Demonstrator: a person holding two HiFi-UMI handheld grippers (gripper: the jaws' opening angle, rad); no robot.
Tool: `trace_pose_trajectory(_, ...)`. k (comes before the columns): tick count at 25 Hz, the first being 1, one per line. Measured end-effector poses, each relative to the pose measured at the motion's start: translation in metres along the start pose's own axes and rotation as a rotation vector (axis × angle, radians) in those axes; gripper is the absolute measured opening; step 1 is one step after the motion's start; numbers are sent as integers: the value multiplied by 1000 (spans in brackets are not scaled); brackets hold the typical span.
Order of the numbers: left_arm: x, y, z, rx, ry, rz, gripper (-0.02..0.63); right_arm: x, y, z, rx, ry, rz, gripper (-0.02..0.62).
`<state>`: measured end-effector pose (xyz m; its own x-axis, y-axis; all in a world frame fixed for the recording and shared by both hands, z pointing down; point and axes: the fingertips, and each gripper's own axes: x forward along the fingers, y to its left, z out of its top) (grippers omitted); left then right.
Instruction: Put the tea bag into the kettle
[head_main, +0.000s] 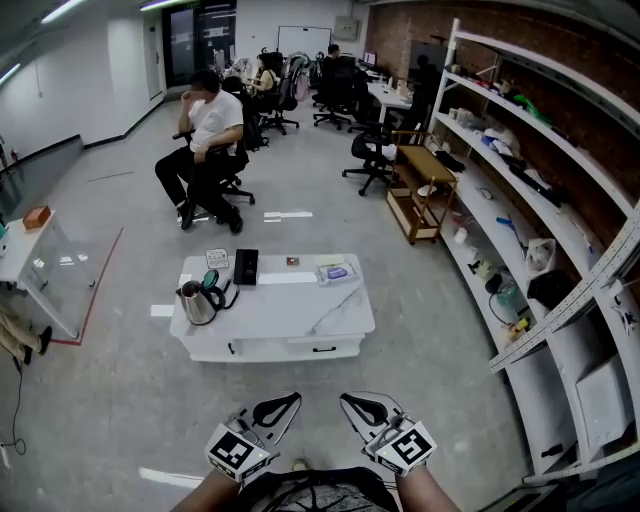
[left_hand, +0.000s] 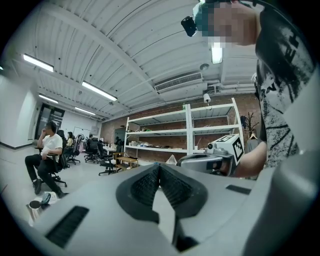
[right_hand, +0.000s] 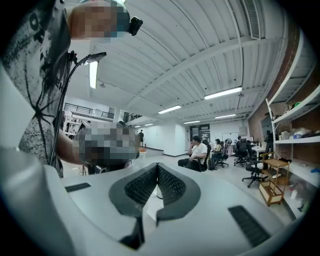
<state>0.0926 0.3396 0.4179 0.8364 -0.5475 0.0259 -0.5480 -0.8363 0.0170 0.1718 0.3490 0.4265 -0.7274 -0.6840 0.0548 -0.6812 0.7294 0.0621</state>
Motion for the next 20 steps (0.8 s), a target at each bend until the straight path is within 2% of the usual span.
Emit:
trace_pose_trajectory(14, 15, 34, -13, -32, 18, -16, 7, 34, -21, -12, 26, 25, 19, 9)
trace_pose_trajectory(20, 38, 64, -17, -33, 19, 22, 8, 64, -56, -18, 32, 10, 56, 9)
